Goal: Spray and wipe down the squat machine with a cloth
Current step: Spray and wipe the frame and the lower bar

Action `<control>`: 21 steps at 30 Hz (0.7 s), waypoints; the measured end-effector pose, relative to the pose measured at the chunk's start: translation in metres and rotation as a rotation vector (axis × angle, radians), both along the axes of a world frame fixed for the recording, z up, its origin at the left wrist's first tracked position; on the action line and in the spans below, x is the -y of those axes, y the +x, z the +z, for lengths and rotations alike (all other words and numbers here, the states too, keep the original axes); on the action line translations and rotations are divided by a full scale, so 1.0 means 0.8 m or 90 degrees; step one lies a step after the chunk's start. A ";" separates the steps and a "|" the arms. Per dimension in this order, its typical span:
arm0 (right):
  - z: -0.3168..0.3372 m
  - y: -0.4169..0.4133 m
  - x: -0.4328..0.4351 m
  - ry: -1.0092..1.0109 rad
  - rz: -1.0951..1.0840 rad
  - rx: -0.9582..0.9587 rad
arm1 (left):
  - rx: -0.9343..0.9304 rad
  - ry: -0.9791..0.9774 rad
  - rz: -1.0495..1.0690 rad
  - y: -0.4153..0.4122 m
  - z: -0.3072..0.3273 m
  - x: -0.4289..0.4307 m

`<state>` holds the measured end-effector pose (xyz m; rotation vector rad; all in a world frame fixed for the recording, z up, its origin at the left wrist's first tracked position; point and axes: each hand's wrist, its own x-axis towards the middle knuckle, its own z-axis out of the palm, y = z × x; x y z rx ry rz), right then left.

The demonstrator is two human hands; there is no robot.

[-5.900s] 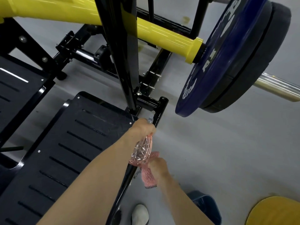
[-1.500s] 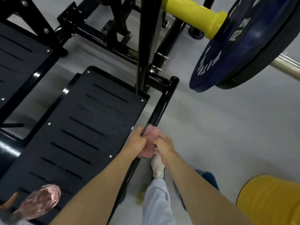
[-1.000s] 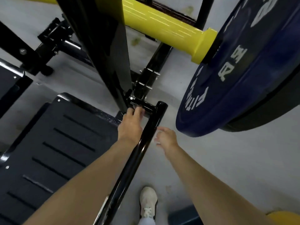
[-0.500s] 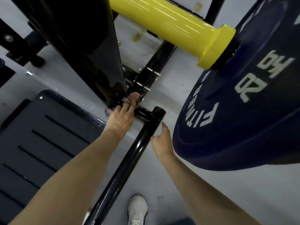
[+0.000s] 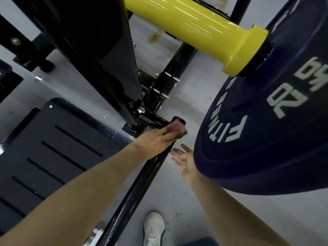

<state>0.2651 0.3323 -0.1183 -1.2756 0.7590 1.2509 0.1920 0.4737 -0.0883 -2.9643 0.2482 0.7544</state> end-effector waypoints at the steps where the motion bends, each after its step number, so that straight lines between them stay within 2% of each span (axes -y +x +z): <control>1: 0.002 0.000 0.001 0.009 -0.008 -0.003 | -0.001 0.006 0.007 0.012 0.006 0.000; 5: -0.004 -0.010 0.002 0.017 0.025 0.056 | 0.022 -0.069 0.190 0.051 0.012 0.012; 7: -0.004 -0.011 0.003 0.015 0.049 0.071 | 0.050 -0.098 0.237 0.060 0.010 0.016; 9: -0.006 -0.009 0.006 0.013 0.045 0.091 | 0.038 -0.073 0.178 0.060 0.002 0.020; 12: -0.010 -0.015 0.008 -0.040 0.053 0.110 | -0.008 0.039 -0.107 0.038 -0.007 0.037; 13: -0.008 -0.019 0.007 -0.052 0.073 0.098 | -0.031 0.067 -0.162 0.024 -0.008 0.045; 17: 0.013 -0.041 0.016 -0.119 0.289 0.048 | -0.111 0.117 -0.239 -0.005 -0.013 0.059; 19: 0.019 -0.045 0.020 -0.122 0.306 0.041 | -0.061 0.130 -0.263 0.017 -0.013 0.045; 21: 0.018 -0.045 0.018 -0.132 0.274 0.069 | 0.008 0.119 -0.207 0.048 -0.010 0.024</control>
